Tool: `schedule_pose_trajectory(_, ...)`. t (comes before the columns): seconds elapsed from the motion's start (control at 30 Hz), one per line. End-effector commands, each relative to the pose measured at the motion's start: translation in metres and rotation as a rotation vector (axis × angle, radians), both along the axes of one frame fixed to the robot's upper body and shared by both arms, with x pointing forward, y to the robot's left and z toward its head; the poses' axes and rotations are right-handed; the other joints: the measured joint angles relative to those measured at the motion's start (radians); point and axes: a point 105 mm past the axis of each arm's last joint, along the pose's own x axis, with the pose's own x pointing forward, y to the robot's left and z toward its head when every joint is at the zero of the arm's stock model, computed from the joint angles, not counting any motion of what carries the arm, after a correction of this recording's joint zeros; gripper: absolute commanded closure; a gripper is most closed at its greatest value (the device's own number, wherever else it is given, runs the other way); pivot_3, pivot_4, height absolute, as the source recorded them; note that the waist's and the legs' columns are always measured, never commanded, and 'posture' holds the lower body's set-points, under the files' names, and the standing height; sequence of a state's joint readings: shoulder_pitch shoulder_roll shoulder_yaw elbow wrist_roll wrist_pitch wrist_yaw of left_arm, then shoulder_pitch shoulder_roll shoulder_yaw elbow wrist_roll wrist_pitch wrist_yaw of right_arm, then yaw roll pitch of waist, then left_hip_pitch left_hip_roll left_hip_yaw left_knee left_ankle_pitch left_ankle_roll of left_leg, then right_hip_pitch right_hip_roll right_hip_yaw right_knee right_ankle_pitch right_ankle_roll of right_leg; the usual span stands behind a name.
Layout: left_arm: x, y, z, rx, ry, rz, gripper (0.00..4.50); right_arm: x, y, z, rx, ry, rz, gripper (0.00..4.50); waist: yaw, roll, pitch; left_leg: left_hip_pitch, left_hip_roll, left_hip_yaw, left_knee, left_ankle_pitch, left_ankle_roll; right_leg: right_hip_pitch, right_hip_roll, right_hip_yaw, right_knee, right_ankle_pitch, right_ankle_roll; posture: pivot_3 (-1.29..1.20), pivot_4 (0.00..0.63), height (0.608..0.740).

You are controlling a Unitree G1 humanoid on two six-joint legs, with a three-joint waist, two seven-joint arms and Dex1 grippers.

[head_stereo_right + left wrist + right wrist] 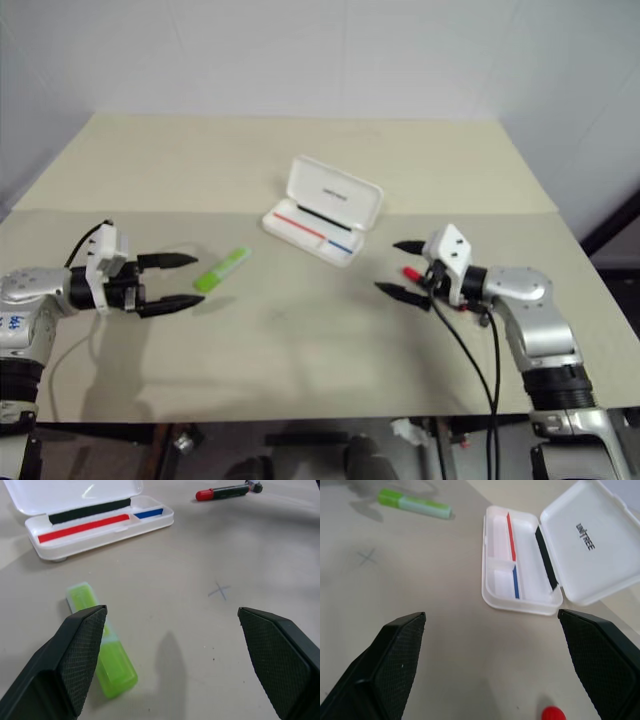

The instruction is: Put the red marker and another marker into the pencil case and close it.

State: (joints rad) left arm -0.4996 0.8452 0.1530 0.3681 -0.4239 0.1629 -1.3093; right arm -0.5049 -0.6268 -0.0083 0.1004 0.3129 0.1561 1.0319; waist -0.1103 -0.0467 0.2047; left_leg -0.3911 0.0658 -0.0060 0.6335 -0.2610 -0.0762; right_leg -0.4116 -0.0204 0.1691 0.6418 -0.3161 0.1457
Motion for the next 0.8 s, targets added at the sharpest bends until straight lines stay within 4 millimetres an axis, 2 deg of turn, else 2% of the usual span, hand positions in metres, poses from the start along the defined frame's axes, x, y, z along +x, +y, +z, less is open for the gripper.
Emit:
schedule_pose_trajectory(0.03,-0.002,0.0,0.017,0.023,-0.051,-0.017,0.02,-0.002,0.005,0.019,0.052,-0.07,0.004,0.0,0.0,0.0,0.0,0.0,0.0,0.0,0.0,0.0,0.0,0.0,0.0,0.0,0.001,0.0,0.0,0.0,0.15,0.74)
schedule_pose_trajectory(0.17,-0.002,-0.002,0.016,0.016,-0.064,-0.011,0.02,0.002,0.01,0.012,0.064,-0.07,-0.004,0.0,0.001,0.0,0.0,0.0,0.0,0.0,0.002,0.0,0.0,0.0,0.0,0.0,0.002,0.0,0.0,0.0,0.15,0.74)
schedule_pose_trajectory(0.3,-0.009,-0.007,0.014,-0.011,-0.054,-0.019,0.02,0.011,0.023,0.012,0.046,-0.068,-0.031,0.0,-0.002,0.0,0.0,0.0,0.0,0.0,0.002,0.0,0.0,0.0,0.0,0.0,0.002,0.0,0.0,0.0,0.15,0.74)
schedule_pose_trajectory(0.4,-0.018,-0.007,0.013,-0.037,-0.047,-0.013,0.02,0.016,0.036,0.007,0.013,-0.047,-0.047,0.0,-0.005,0.0,0.0,0.0,0.001,0.0,0.002,0.0,0.0,-0.001,0.001,0.001,0.003,0.0,0.0,0.0,0.15,0.74)
schedule_pose_trajectory(0.53,-0.027,-0.002,0.015,-0.063,-0.06,0.01,0.02,0.018,0.058,-0.007,-0.12,0.061,-0.039,0.0,-0.003,0.0,0.0,0.0,0.001,-0.001,0.001,0.0,0.0,-0.002,0.001,0.0,0.004,-0.001,-0.001,0.0,0.15,0.74)
schedule_pose_trajectory(0.6,-0.027,-0.001,0.017,-0.075,-0.074,0.032,0.02,0.02,0.069,-0.004,-0.129,0.061,-0.013,0.0,-0.001,0.0,0.0,0.0,0.001,-0.001,0.002,0.0,0.0,-0.002,0.001,0.0,0.004,-0.001,-0.001,0.0,0.15,0.74)
schedule_pose_trajectory(0.8,-0.033,-0.001,0.024,-0.084,-0.101,0.061,0.02,0.044,0.092,0.0,-0.176,0.049,-0.001,0.0,-0.004,0.0,0.0,0.0,0.001,0.0,0.001,0.0,0.0,-0.002,0.001,0.0,0.003,-0.001,-0.001,0.0,0.15,0.74)
